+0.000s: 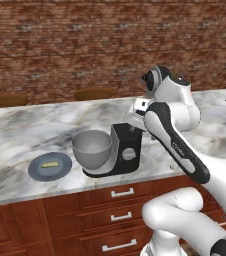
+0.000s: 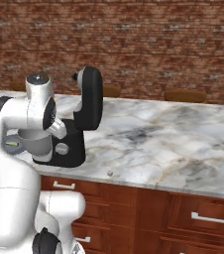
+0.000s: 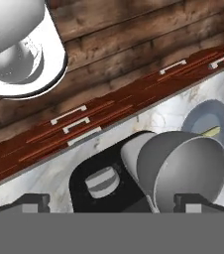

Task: Add butter and sugar cubes to the stand mixer bowl and then turn on the stand mixer to begin making frosting.

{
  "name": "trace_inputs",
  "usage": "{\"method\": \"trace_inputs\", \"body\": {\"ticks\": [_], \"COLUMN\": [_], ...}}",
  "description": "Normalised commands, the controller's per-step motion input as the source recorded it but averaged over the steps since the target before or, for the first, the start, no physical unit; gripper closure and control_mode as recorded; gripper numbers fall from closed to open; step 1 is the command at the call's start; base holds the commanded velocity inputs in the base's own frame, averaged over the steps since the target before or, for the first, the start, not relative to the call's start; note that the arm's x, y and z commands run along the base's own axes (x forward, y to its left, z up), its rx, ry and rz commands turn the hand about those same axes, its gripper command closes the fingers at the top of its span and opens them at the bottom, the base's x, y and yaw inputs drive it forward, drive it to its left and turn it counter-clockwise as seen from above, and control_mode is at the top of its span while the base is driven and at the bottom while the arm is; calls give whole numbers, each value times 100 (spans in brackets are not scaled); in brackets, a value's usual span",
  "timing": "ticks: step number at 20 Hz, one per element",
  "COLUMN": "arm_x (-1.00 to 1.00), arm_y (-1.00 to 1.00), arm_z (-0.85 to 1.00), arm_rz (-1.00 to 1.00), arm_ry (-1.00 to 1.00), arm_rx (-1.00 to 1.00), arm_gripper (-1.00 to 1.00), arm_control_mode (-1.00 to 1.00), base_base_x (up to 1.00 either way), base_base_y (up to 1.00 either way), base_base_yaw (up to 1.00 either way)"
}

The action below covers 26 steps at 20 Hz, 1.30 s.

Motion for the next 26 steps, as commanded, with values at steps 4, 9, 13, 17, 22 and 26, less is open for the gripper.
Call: {"method": "trace_inputs", "body": {"ticks": [4, 9, 13, 17, 22, 26], "arm_x": [-2, 0, -4, -1, 5, 16], "arm_y": [-100, -100, -96, -79, -69, -38], "arm_z": [0, -2, -21, -24, -31, -35], "arm_rz": [-8, -22, -27, -30, -22, -4], "arm_ry": [6, 9, 14, 17, 28, 33], "arm_rx": [33, 31, 30, 31, 25, 21], "arm_gripper": [-100, -100, -100, -100, -100, -100], "arm_control_mode": [-100, -100, -100, -100, -100, -100], "base_base_x": [0, 0, 0, 0, 0, 0], "base_base_y": [0, 0, 0, 0, 0, 0], "base_base_yaw": [0, 0, 0, 0, 0, 0]}}
